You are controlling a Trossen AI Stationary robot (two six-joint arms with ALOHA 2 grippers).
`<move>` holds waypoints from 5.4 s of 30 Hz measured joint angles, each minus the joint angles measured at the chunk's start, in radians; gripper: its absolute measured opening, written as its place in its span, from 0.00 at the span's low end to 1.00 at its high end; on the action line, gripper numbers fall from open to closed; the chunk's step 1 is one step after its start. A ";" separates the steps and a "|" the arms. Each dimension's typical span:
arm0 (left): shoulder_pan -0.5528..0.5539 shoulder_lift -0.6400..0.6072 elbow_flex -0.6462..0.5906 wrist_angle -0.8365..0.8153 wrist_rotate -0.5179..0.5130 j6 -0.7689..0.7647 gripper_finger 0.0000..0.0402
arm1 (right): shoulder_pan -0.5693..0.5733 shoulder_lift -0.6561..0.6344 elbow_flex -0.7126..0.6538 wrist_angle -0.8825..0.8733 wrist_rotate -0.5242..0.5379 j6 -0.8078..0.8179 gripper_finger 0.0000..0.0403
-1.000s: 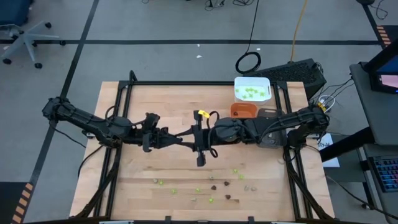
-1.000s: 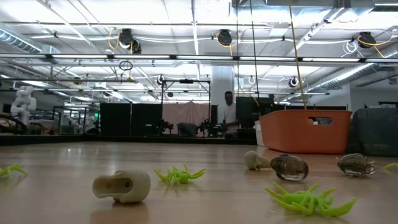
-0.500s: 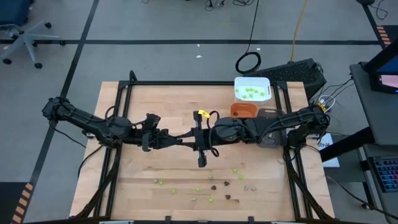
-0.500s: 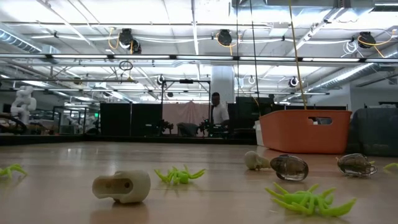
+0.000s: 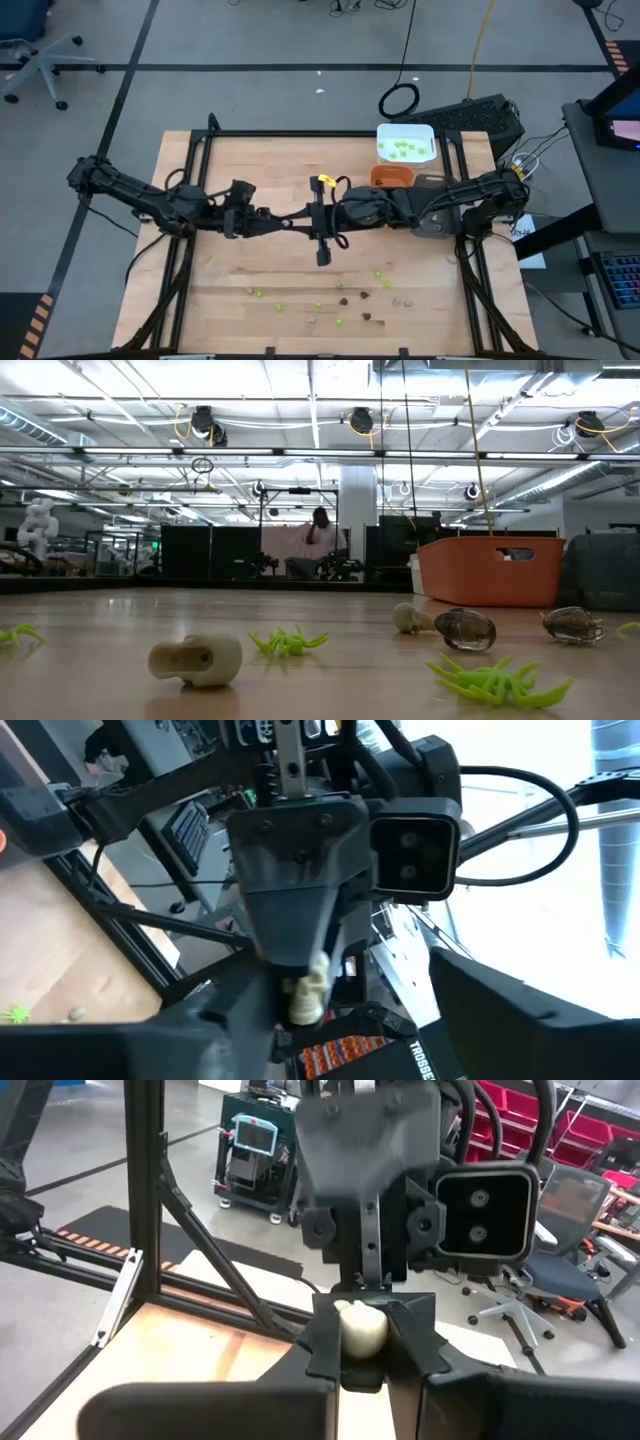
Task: Sort Halloween decoration
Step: Put the white skull toy into the black bin, then put the green spider toy into the white bin
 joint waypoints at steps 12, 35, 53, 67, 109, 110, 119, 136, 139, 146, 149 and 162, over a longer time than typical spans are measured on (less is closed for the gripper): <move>0.011 -0.059 0.002 -0.116 -0.007 0.009 0.84 | 0.006 -0.014 -0.002 -0.011 -0.024 0.075 0.05; 0.131 -0.264 0.003 -0.444 -0.047 0.151 0.84 | 0.013 -0.313 -0.002 -0.504 0.051 0.521 0.05; 0.184 -0.259 0.002 -0.454 -0.038 0.244 0.84 | -0.007 -0.483 -0.002 -1.013 0.111 0.800 0.06; 0.290 -0.256 0.001 -0.542 -0.054 0.217 0.84 | -0.117 -0.411 -0.007 -1.480 0.158 0.908 0.05; 0.101 -0.034 0.095 -0.493 0.048 0.093 0.84 | -0.365 -0.629 -0.902 -1.219 -0.109 1.201 0.41; 0.097 -0.034 0.118 -0.534 0.052 0.120 0.84 | -0.365 -0.629 -0.885 -1.228 -0.109 1.208 0.43; 0.042 -0.013 0.427 -1.015 0.139 0.348 0.84 | -0.294 -0.629 -0.506 -1.374 -0.100 1.487 0.53; -0.241 0.177 0.440 -1.465 0.127 0.288 0.84 | -0.072 -0.531 -0.340 -0.878 0.180 1.540 0.51; -0.277 0.241 0.429 -1.460 0.126 0.210 0.84 | -0.044 -0.478 -0.340 -0.791 0.206 1.397 0.51; -0.375 0.383 0.400 -1.457 0.182 0.028 0.84 | 0.046 -0.394 -0.341 -0.580 0.078 0.995 0.51; -0.410 0.433 0.399 -1.417 0.188 0.012 0.84 | 0.068 -0.380 -0.341 -0.586 0.048 0.950 0.51; -0.482 0.582 0.400 -1.233 0.107 0.001 0.84 | 0.124 -0.447 -0.341 -0.649 0.054 0.810 0.51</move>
